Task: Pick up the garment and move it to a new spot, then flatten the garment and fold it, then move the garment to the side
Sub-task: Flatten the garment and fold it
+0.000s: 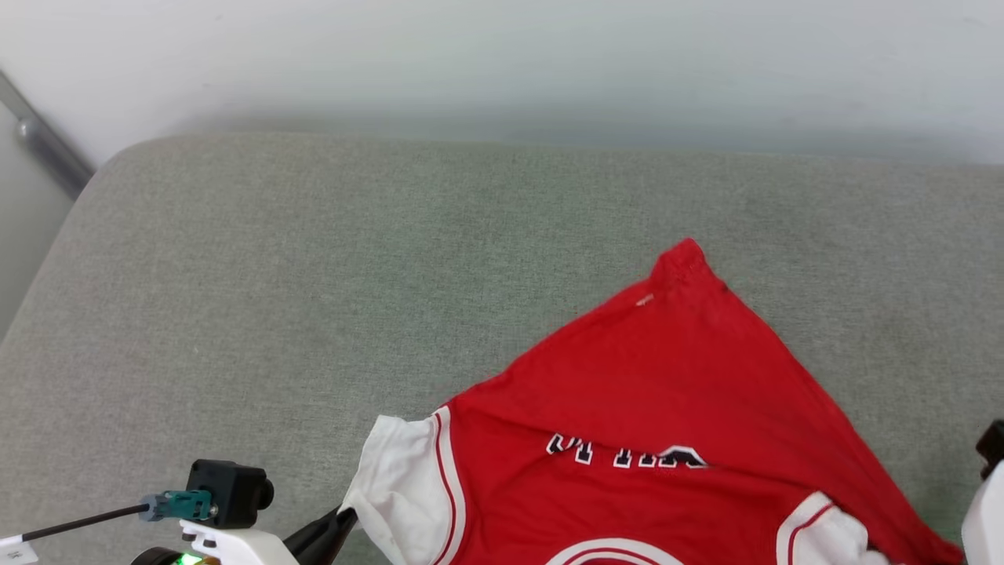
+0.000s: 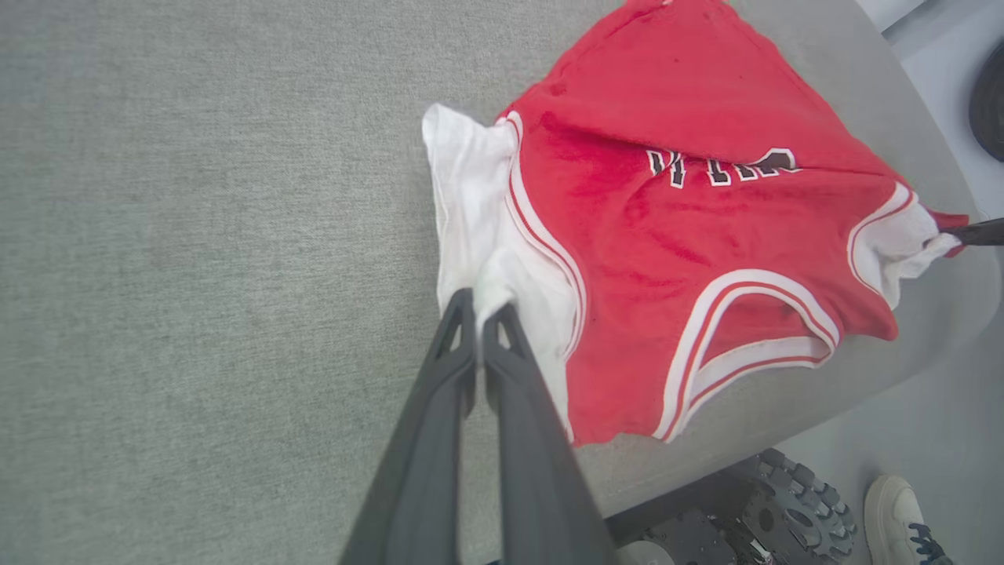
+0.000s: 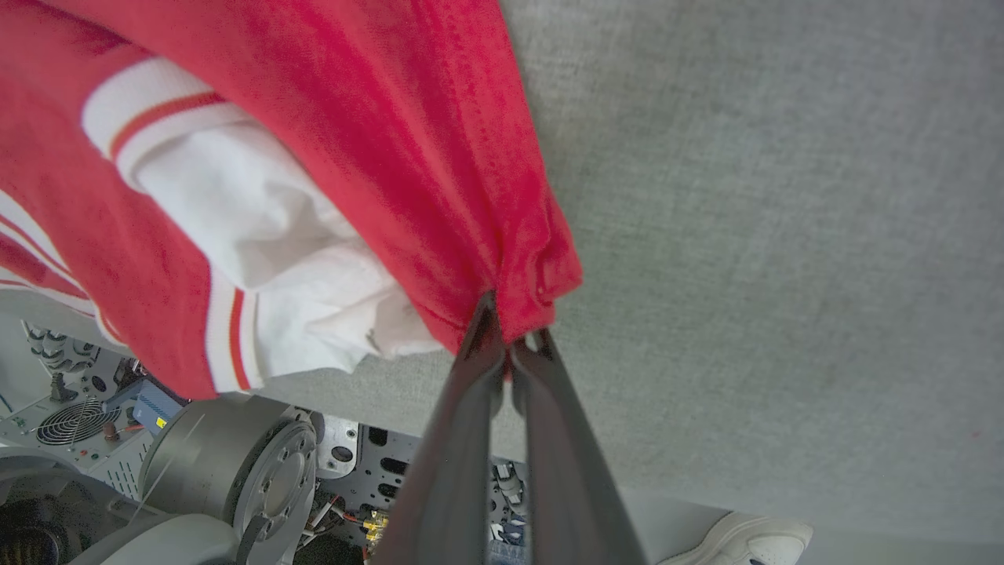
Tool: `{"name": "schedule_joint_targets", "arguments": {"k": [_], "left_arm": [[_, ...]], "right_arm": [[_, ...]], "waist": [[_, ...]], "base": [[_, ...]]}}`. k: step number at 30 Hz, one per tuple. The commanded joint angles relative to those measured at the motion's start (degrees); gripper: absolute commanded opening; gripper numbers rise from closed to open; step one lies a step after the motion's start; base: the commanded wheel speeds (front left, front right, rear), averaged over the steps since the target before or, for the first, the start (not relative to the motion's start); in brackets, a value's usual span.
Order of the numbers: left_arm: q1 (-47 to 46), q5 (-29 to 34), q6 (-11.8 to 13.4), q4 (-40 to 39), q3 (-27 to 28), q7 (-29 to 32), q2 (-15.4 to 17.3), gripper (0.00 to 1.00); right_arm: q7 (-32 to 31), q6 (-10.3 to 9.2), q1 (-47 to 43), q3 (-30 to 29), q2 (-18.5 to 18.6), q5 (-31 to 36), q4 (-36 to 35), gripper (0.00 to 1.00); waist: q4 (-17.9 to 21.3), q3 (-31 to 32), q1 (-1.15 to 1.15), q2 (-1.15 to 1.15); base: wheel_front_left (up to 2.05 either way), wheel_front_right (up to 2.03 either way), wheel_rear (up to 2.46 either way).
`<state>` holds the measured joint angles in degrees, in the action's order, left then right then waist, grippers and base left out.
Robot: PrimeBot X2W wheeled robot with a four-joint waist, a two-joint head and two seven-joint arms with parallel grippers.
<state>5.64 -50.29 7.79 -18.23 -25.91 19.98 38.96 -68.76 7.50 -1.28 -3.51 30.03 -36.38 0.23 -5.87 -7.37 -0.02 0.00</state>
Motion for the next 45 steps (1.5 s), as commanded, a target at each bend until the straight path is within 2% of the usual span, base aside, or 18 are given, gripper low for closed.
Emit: {"name": "schedule_joint_targets", "arguments": {"k": [1,7,8,9,17,24,32,35,45], "left_arm": [[0.2,-0.2,0.0,0.1,0.0,-0.3,-0.2,0.00],[0.1,-0.1,0.0,-0.2,-0.6,-0.2,-0.6,0.00],[0.0,0.0,0.1,-0.3,-0.6,-0.2,-0.7,0.00],[-0.1,0.1,0.1,-0.4,-0.7,-0.1,-0.7,0.00],[-1.7,2.1,0.8,-3.1,-0.2,-0.5,0.4,0.00],[-4.5,3.9,0.4,-7.0,-1.1,0.5,0.5,0.00],[-7.7,5.8,-0.3,-8.7,-2.9,0.8,-1.1,0.00],[-9.2,6.1,-0.8,-8.6,-3.6,0.6,-1.9,0.00],[-12.1,6.4,-2.3,-7.1,-5.0,-0.3,-4.4,0.00]], "right_arm": [[-0.5,-0.02,-1.2,-0.6,-0.4,0.6,-0.7,0.00],[-1.6,-0.02,-6.4,-2.8,-2.7,2.0,-4.3,0.00],[-1.1,-0.02,-6.5,-3.0,-2.9,2.1,-4.8,0.40],[-0.9,-0.02,-6.4,-3.2,-3.1,2.1,-5.1,1.00],[0.5,-0.02,-0.2,-3.5,-1.0,-0.1,-8.2,1.00],[0.5,-0.02,13.4,0.3,1.3,0.1,-8.1,1.00],[-2.3,-0.02,29.2,7.3,-1.0,4.4,0.0,1.00],[-2.5,-0.02,33.5,9.7,-0.1,6.2,3.7,1.00],[0.4,-0.02,40.6,15.2,1.1,8.4,13.9,1.00]], "waist": [[0.2,0.3,0.02,0.00],[0.3,1.0,0.02,0.00],[0.2,1.0,0.02,0.00],[0.1,1.0,0.02,0.00],[-1.2,-1.1,0.02,0.00],[-3.9,-6.0,0.02,0.00],[-8.6,-11.7,0.02,0.00],[-10.4,-13.7,0.02,0.00],[-14.1,-18.4,0.02,0.00]], "base": [[0.00,0.00,0.00],[0.00,0.00,0.00],[0.00,0.00,0.00],[0.00,0.00,0.00],[0.00,0.00,0.00],[0.00,0.00,0.00],[0.00,0.00,0.00],[0.00,0.00,0.00],[0.00,0.00,0.00]]}}
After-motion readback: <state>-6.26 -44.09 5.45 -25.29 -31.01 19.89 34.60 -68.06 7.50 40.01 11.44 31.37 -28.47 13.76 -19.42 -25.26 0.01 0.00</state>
